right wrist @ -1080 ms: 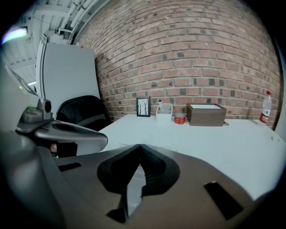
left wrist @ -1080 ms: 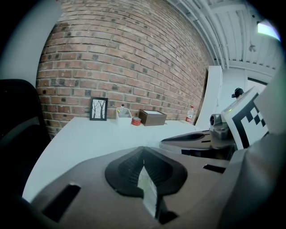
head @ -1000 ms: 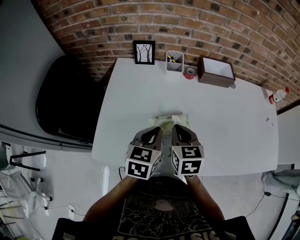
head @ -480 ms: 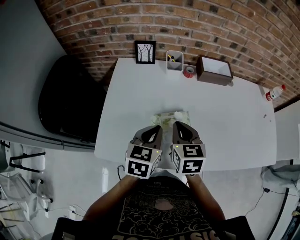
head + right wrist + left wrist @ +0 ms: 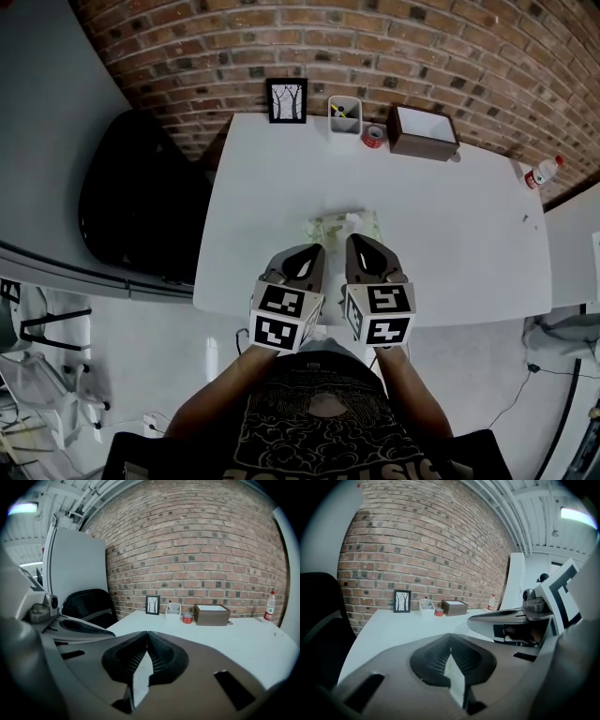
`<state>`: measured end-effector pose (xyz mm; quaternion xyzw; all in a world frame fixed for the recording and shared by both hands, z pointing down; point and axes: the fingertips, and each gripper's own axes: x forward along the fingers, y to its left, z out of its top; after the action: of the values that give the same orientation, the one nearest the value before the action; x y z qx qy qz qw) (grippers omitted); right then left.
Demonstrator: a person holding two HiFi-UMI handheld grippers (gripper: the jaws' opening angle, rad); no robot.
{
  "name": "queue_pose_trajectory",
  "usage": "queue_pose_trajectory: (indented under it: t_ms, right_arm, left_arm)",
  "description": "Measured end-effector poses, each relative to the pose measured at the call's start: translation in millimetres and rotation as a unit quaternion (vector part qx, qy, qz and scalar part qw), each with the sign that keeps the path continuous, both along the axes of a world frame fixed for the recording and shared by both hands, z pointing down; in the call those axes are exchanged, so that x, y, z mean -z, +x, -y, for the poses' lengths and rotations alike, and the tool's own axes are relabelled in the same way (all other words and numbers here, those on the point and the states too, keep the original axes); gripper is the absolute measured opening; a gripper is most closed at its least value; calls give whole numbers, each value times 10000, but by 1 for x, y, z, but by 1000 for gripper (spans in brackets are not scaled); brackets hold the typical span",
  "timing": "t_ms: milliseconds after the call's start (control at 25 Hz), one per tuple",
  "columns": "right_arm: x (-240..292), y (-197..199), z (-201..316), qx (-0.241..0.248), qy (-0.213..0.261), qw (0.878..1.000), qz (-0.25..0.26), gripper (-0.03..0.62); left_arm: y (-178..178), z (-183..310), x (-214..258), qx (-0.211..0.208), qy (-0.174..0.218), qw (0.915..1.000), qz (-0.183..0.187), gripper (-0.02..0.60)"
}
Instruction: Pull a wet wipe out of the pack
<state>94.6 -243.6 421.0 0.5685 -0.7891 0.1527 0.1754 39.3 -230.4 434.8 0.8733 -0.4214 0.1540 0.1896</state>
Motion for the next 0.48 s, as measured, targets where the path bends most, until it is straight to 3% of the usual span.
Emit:
queue_pose_trajectory:
  t_ms: [480]
  right_arm:
    - [14,-20,-38,-43,170,9998,6,17]
  left_arm:
    - [-13,-32,11,-67,146,9999,-56,11]
